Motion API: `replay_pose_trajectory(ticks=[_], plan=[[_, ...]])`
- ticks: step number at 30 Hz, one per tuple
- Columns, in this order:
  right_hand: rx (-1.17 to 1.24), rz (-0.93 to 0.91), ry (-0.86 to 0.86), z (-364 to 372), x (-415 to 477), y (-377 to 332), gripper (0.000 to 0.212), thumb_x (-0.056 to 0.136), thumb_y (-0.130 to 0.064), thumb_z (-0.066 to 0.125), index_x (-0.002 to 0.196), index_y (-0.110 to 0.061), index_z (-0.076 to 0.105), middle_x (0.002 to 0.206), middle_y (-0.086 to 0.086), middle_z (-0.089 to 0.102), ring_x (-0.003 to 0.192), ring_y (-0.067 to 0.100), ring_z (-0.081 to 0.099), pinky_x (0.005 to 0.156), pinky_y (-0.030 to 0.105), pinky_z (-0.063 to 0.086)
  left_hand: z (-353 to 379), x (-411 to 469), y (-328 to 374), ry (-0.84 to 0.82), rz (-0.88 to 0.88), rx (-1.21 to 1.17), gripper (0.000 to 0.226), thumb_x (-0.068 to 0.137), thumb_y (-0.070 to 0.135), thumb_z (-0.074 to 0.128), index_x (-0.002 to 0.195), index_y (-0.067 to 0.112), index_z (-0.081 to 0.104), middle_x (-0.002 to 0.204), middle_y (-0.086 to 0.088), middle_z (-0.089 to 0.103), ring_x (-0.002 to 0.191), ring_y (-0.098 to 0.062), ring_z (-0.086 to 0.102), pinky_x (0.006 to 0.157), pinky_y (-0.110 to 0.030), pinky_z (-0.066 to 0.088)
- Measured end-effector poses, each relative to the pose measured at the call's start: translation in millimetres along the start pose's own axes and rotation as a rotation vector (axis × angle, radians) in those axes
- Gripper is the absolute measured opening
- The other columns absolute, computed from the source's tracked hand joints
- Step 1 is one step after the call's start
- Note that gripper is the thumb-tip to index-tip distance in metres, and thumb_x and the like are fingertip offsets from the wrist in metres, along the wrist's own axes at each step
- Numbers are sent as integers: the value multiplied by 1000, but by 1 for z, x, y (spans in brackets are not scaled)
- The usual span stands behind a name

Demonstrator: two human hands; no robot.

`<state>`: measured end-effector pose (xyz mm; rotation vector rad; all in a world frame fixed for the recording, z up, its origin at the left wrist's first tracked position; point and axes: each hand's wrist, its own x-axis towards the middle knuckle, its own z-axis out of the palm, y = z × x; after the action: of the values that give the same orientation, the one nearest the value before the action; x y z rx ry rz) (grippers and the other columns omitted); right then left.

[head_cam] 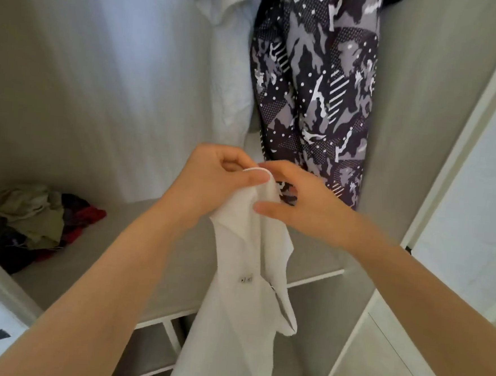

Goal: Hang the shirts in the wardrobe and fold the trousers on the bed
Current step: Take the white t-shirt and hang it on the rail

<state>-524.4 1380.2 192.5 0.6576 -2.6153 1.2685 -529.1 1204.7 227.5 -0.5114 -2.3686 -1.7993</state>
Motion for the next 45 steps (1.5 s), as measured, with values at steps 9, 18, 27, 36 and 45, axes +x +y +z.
replay_pose_trajectory(ticks=[9,18,27,36,45], plan=[[105,-81,213,8,56,-31,46,89,-26,67,55,-9,41,52,-4,32,49,5,27,48,20,23,-38,18,9,110,-37,-91,10,76,15,80,80,11,71,75,-18,66,63,-18,59,56,-27,50],[142,-89,397,-17,99,-64,49,92,-19,60,55,-16,29,53,-5,26,47,6,24,45,18,21,-45,20,-7,-5,-66,31,30,73,10,84,94,25,68,83,16,75,75,0,70,59,-12,50],[139,60,347,-37,110,-50,35,94,-25,57,79,7,55,70,12,48,63,19,43,60,31,37,-84,49,-7,241,8,39,11,88,13,70,81,4,71,81,-20,69,68,-17,57,68,-29,43],[72,-82,155,-22,113,-95,25,87,-13,61,110,-23,62,102,-8,63,88,8,61,76,21,50,-90,85,30,174,149,273,6,70,31,70,65,28,72,67,-7,69,60,-10,53,62,-29,44],[-367,-146,391,-16,132,-111,15,88,-22,51,93,-21,65,78,2,65,75,26,61,67,41,53,-112,86,54,195,91,232,14,72,23,86,70,13,76,68,-12,70,59,-12,55,57,-25,43]])
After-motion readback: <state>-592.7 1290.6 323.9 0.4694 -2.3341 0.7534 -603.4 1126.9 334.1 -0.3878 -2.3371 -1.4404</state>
